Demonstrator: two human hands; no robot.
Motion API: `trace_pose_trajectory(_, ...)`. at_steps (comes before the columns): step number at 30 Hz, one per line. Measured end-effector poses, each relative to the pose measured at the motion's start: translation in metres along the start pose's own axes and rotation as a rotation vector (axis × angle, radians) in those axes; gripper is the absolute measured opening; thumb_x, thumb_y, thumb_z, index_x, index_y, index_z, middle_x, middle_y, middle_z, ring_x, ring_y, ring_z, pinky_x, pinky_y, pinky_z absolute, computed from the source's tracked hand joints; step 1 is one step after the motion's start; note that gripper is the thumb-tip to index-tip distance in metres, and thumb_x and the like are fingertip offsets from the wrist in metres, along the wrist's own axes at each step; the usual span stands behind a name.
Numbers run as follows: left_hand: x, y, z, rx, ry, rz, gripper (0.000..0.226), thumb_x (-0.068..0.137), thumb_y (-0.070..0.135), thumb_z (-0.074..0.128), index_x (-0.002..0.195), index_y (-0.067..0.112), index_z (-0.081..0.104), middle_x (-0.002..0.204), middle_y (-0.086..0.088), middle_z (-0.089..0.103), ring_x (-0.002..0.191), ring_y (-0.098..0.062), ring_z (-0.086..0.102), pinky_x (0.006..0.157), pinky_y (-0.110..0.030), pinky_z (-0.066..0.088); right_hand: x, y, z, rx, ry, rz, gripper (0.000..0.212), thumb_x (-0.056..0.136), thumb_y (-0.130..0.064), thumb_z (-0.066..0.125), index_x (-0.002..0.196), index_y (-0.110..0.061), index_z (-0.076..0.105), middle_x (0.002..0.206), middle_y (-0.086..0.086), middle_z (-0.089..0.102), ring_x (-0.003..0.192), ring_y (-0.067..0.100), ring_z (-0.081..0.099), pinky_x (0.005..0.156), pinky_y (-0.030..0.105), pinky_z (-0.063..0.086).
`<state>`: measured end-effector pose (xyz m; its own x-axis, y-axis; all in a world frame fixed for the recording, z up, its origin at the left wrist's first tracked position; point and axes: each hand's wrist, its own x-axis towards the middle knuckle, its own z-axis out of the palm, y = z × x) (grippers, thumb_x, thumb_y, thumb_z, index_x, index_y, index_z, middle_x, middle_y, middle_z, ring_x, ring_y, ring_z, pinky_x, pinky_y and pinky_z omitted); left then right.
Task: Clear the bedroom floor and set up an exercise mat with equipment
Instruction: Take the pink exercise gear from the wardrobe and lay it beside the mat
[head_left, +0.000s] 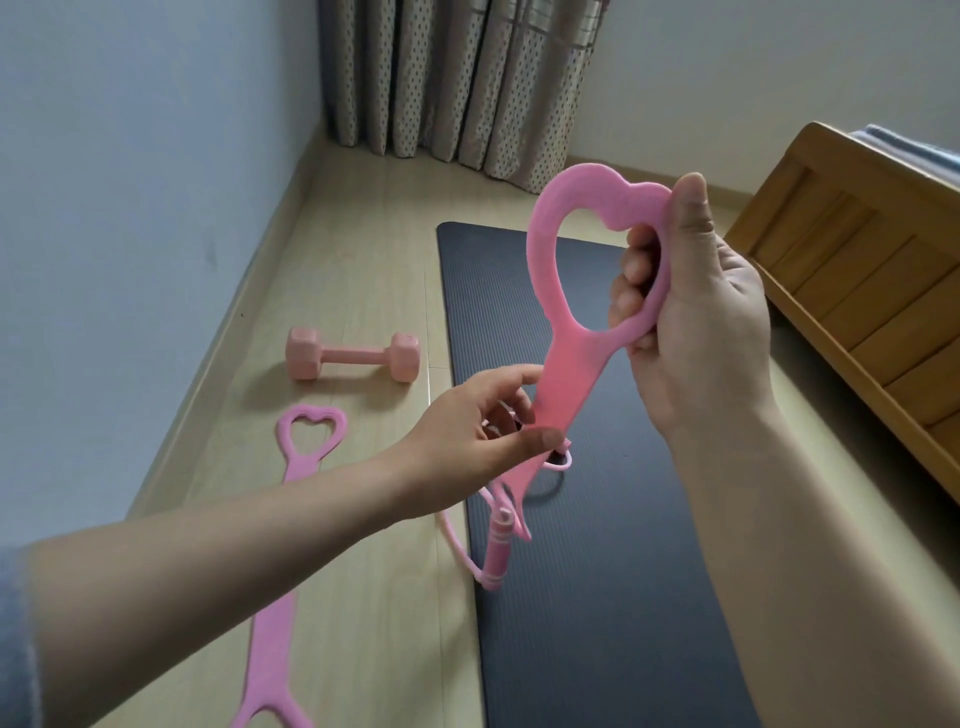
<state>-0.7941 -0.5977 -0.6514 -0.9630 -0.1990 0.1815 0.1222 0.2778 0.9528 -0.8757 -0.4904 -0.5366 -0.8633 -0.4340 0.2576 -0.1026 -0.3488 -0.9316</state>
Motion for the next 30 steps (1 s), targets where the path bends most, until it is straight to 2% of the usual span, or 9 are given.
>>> trace_pose_trajectory(3, -0.002, 0.0, -0.002, 0.065, -0.007, 0.033, 0.033, 0.077, 0.053, 0.066, 0.094, 0.025, 0.07, 0.096, 0.001, 0.055, 0.085, -0.015, 0.056, 0.078, -0.037, 0.053, 0.0, -0.001, 0.004, -0.011, -0.014, -0.011, 0.042, 0.1, -0.035, 0.045, 0.069, -0.013, 0.06, 0.057, -0.002, 0.049, 0.047, 0.008, 0.04, 0.045, 0.019, 0.035)
trace_pose_trajectory(5, -0.004, 0.003, -0.002, 0.069, -0.024, 0.059, 0.032, 0.079, 0.049, 0.068, 0.093, 0.021, 0.073, 0.096, -0.001, 0.06, 0.086, -0.015, 0.059, 0.077, -0.038, 0.052, 0.0, -0.001, 0.006, -0.008, -0.017, -0.02, 0.042, 0.101, -0.035, 0.045, 0.069, -0.012, 0.06, 0.058, -0.002, 0.049, 0.047, 0.008, 0.04, 0.045, 0.018, 0.036)
trace_pose_trajectory(7, -0.009, 0.003, -0.002, -0.044, -0.068, 0.038, 0.022, 0.083, 0.034, 0.068, 0.094, 0.016, 0.074, 0.088, 0.004, 0.07, 0.08, -0.011, 0.064, 0.072, -0.032, 0.054, 0.002, 0.0, 0.007, 0.001, -0.01, -0.012, 0.042, 0.101, -0.035, 0.044, 0.07, -0.013, 0.06, 0.058, -0.002, 0.05, 0.047, 0.008, 0.042, 0.045, 0.018, 0.036)
trace_pose_trajectory(9, -0.016, -0.005, -0.004, -0.169, -0.12, -0.009, 0.015, 0.085, 0.022, 0.065, 0.091, 0.01, 0.073, 0.079, 0.014, 0.07, 0.076, 0.0, 0.064, 0.07, -0.018, 0.049, 0.005, 0.003, 0.008, 0.009, 0.001, 0.002, 0.042, 0.101, -0.036, 0.043, 0.071, -0.013, 0.061, 0.058, -0.003, 0.051, 0.047, 0.008, 0.043, 0.045, 0.018, 0.036)
trace_pose_trajectory(11, -0.022, -0.018, -0.005, -0.137, -0.14, -0.077, 0.021, 0.087, 0.022, 0.065, 0.08, 0.003, 0.071, 0.068, 0.015, 0.062, 0.066, -0.001, 0.056, 0.066, -0.017, 0.043, 0.008, 0.009, 0.008, 0.015, 0.01, 0.017, 0.042, 0.101, -0.037, 0.043, 0.071, -0.014, 0.06, 0.058, -0.003, 0.051, 0.047, 0.008, 0.043, 0.042, 0.018, 0.034)
trace_pose_trajectory(13, -0.028, -0.031, -0.009, -0.113, -0.142, -0.169, 0.025, 0.088, 0.024, 0.065, 0.071, 0.006, 0.07, 0.061, 0.009, 0.058, 0.059, -0.007, 0.052, 0.06, -0.02, 0.042, 0.01, 0.017, 0.008, -0.004, 0.012, 0.041, 0.042, 0.101, -0.038, 0.044, 0.07, -0.014, 0.06, 0.057, -0.003, 0.051, 0.047, 0.008, 0.043, 0.041, 0.018, 0.032)
trace_pose_trajectory(17, -0.035, -0.049, -0.018, -0.168, -0.133, -0.384, 0.042, 0.081, 0.036, 0.064, 0.085, -0.005, 0.069, 0.07, -0.012, 0.068, 0.061, -0.02, 0.066, 0.059, -0.028, 0.056, 0.01, 0.043, 0.009, -0.081, -0.009, 0.114, 0.04, 0.099, -0.038, 0.046, 0.07, -0.015, 0.062, 0.056, -0.003, 0.054, 0.047, 0.008, 0.046, 0.045, 0.022, 0.034)
trace_pose_trajectory(21, -0.041, -0.057, -0.026, -0.242, -0.131, -0.566, 0.032, 0.093, 0.02, 0.056, 0.09, -0.011, 0.063, 0.062, -0.013, 0.06, 0.047, -0.019, 0.058, 0.045, -0.022, 0.049, 0.01, 0.066, 0.014, -0.105, -0.056, 0.162, 0.038, 0.1, -0.036, 0.046, 0.074, -0.014, 0.062, 0.057, -0.003, 0.056, 0.049, 0.009, 0.048, 0.05, 0.025, 0.037)
trace_pose_trajectory(30, -0.056, -0.07, -0.036, -0.151, -0.146, -0.713, 0.022, 0.096, 0.015, 0.052, 0.081, 0.001, 0.062, 0.062, -0.009, 0.063, 0.049, -0.018, 0.062, 0.051, -0.028, 0.054, 0.003, 0.131, 0.016, -0.362, -0.134, 0.275, 0.032, 0.1, -0.031, 0.048, 0.081, -0.011, 0.064, 0.064, 0.001, 0.06, 0.05, 0.007, 0.055, 0.047, 0.019, 0.045)
